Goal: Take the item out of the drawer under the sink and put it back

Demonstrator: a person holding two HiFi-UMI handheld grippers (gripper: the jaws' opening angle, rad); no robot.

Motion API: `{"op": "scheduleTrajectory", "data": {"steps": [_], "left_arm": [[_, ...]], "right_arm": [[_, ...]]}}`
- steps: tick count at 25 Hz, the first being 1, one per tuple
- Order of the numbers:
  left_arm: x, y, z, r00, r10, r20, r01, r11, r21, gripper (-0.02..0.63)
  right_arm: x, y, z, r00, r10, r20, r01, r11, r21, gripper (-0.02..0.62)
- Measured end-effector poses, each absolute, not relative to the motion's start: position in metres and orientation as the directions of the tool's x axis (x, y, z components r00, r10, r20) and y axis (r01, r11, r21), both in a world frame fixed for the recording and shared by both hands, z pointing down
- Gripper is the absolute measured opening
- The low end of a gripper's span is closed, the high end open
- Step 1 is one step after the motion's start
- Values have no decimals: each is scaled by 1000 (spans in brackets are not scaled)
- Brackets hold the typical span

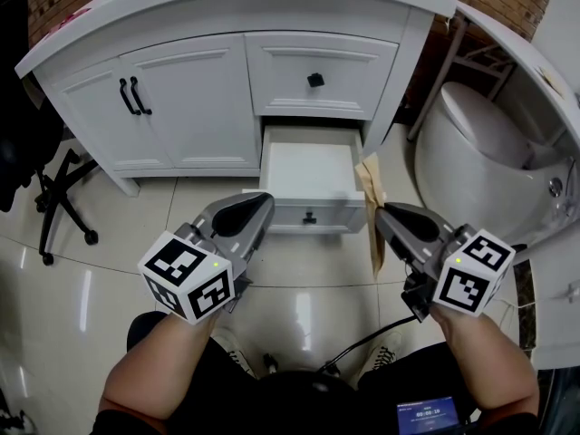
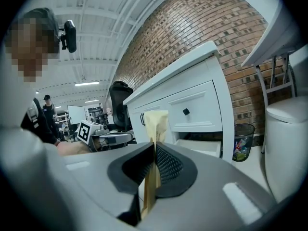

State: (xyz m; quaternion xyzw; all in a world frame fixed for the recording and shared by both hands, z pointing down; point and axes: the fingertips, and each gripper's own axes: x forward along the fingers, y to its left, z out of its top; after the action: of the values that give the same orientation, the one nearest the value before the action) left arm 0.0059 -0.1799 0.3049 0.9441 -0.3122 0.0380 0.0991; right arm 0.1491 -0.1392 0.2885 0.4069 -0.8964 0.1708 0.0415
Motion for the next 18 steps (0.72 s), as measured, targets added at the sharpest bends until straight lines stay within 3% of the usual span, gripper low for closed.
{"op": "scheduleTrajectory", "data": {"steps": [18], "left_arm": [[3, -180, 304, 798, -588, 135, -603, -781, 164, 6]], "right_arm": [[146, -142, 293, -669, -708, 227, -741, 612, -276, 16]]}}
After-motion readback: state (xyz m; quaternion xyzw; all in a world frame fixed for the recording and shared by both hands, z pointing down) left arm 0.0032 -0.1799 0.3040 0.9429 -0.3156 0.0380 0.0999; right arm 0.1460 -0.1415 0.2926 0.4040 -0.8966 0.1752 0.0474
